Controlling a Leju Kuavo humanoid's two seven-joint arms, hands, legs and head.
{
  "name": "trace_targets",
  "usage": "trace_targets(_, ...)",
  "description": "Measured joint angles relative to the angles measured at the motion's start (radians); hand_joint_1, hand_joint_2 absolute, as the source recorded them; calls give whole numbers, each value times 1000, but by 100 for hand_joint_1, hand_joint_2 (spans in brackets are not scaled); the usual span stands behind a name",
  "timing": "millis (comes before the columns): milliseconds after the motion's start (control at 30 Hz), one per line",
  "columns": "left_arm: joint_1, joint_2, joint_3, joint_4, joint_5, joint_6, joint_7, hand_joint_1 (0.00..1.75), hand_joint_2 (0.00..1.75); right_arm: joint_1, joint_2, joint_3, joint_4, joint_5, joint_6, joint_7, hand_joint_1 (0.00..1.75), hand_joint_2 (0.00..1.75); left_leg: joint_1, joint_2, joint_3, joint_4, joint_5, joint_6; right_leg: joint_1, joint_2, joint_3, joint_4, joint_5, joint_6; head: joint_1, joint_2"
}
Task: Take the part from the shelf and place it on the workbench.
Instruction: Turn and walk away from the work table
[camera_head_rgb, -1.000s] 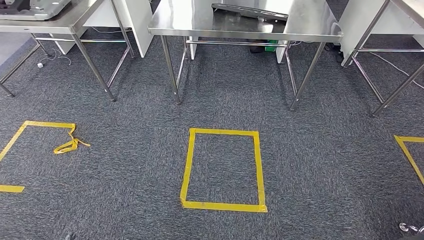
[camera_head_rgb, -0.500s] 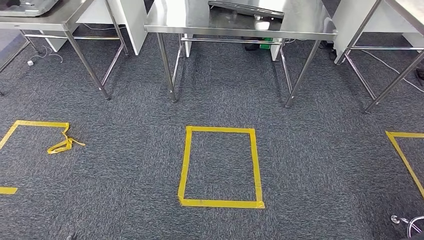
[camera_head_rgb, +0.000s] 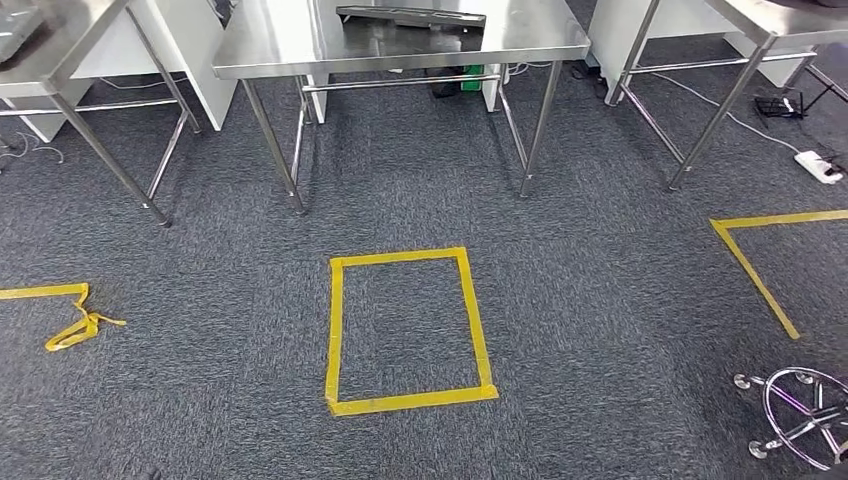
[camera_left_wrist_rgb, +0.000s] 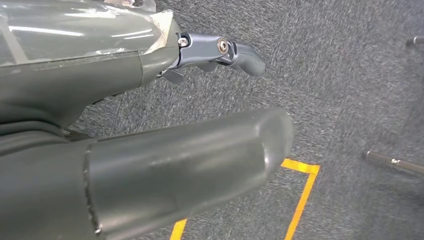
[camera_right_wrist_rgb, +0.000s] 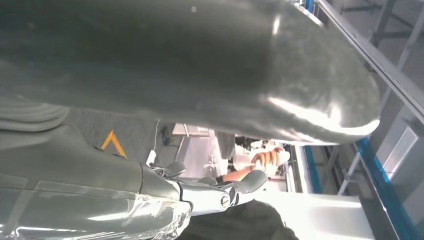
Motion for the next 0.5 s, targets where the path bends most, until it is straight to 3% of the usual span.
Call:
trace_targets(67, 0, 0, 0, 0, 0, 0, 0, 0, 0, 0, 0, 0, 0, 0, 0, 0, 0, 0, 0, -17, 64, -103, 58, 12, 3, 25, 0, 0, 2, 1, 0, 0)
trace_targets(133, 0, 2, -1, 0, 0, 0, 0, 0, 0, -2, 0, 0, 0, -2, 0, 0, 0, 0, 0, -69, 136, -234, 104, 27, 5, 46, -1, 2, 4, 5, 2, 0)
trace_targets(200, 1, 3, -3, 1, -1, -1, 0, 0, 0, -4, 0, 0, 0, -3, 0, 0, 0, 0, -4, -94, 158, -283, 108, 33, 2, 67, -14, 3, 10, 16, 1, 0)
trace_targets(267, -1, 3, -6, 1, -1, 0, 0, 0, 0, -3, 0, -1, -2, -4, 0, -1, 0, 0, -6, -69, 157, -293, 112, 36, -3, 83, -30, 4, 16, 30, -1, 0)
trace_targets(333, -1, 3, -8, 1, 0, 0, 0, 0, 0, -2, 0, -3, -4, -4, 0, -1, 0, 0, -5, -40, 158, -308, 121, 45, 1, 50, -59, 43, -4, 33, 2, 0)
trace_targets(400, 0, 3, -10, 2, 0, 0, 0, 0, 0, -3, -1, -4, -5, -5, 0, -1, 0, 0, -7, -8, 156, -314, 126, 52, 4, -3, -119, 159, -59, 25, 6, 0)
trace_targets(467, 1, 3, -12, 2, 0, 0, 0, 0, 0, -2, -2, -5, -5, -5, 0, -1, 0, 0, -11, 25, 152, -313, 127, 54, 4, -19, -173, 279, -104, 26, 8, 0)
trace_targets(500, 1, 3, -12, 2, 0, 0, 0, 0, 0, -1, -1, -6, -5, -5, 0, -1, 0, 0, -12, 40, 150, -313, 128, 54, 4, -22, -176, 296, -107, 33, 9, 0)
